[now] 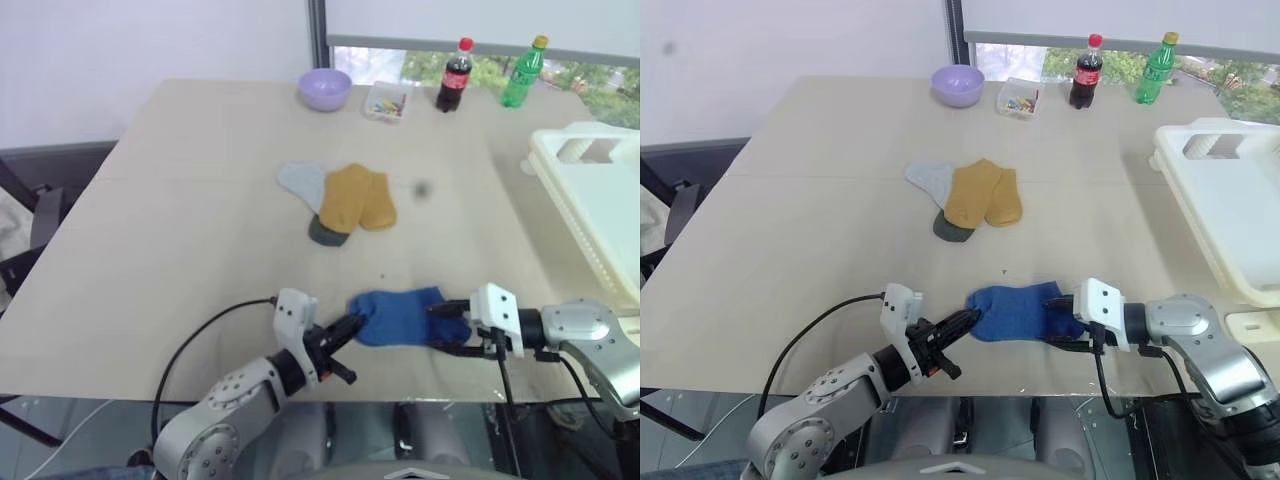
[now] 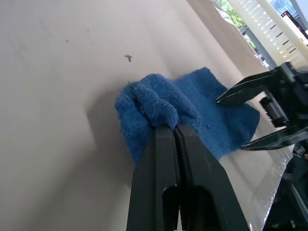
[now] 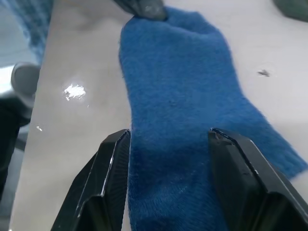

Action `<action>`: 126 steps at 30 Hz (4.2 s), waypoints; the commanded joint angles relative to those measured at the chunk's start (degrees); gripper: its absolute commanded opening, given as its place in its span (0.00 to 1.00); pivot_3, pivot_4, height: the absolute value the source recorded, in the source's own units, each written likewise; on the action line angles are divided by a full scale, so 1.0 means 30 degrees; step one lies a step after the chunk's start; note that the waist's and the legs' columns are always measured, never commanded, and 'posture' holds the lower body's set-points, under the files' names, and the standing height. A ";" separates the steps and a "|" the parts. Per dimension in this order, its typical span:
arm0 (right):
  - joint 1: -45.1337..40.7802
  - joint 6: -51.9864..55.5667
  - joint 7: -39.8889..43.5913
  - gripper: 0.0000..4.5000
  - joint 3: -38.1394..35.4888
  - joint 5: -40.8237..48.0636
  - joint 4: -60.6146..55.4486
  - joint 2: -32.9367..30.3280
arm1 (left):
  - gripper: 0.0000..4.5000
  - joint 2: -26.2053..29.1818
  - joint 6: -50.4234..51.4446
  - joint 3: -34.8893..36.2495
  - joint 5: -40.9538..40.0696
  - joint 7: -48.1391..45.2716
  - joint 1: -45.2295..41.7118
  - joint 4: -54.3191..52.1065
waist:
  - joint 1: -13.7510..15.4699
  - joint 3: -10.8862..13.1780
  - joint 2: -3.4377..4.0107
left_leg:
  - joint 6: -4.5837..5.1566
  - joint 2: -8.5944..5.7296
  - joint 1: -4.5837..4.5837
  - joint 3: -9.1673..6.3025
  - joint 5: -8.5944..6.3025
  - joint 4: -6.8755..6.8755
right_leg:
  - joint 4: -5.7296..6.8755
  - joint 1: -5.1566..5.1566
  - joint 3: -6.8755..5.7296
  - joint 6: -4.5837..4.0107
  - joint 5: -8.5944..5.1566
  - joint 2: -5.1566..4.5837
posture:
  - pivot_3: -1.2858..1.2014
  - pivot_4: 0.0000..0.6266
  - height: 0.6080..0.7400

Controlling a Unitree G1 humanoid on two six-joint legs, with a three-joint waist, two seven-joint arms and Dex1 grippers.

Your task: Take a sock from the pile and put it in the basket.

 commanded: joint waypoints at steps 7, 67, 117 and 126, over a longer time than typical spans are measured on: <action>-0.0192 -0.1392 0.0629 0.58 0.0509 -0.1120 0.1258 0.0512 | 0.31 0.0512 -0.0431 0.0181 -0.0526 -0.0919 0.0059 -0.0046 | -0.0008 0.0001 0.0001 | -0.0001 0.0000 0.0181 0.0012 -0.0003 -0.0005 | -0.0012 0.0170 0.0000 0.0051 -0.0034 -0.0015 | 0.52 0.24 0.92; -0.0805 -0.1272 -0.0868 0.58 0.0712 -0.3007 0.1413 0.1778 | 0.69 -0.0417 0.6017 0.2868 -1.6286 -0.0958 -0.8372 0.8442 | -0.0026 -0.0025 0.0005 | -0.0031 -0.0003 0.0228 -0.0002 0.0018 -0.0003 | 0.0023 0.0218 -0.0006 -0.0020 0.0009 -0.0012 | 0.52 0.24 0.92; 0.0032 -0.0437 -0.1880 0.58 0.0774 -0.3509 0.0030 0.1913 | 0.98 0.3497 0.7224 0.1325 -0.7710 -0.8924 -0.9236 0.9530 | -0.0032 -0.0010 0.0006 | -0.0032 0.0008 0.0189 -0.0008 0.0014 -0.0059 | -0.0031 0.0173 -0.0028 0.0041 -0.0030 -0.0030 | 0.52 0.24 0.92; 0.0064 -0.0518 -0.1915 0.58 0.0845 -0.3602 0.0076 0.1903 | 0.98 0.2089 0.9003 0.3993 -1.0641 -0.6939 -0.9517 1.0617 | -0.0031 -0.0006 0.0000 | -0.0031 0.0003 0.0188 -0.0006 0.0015 -0.0057 | -0.0030 0.0175 -0.0026 0.0032 -0.0023 -0.0029 | 0.52 0.24 0.92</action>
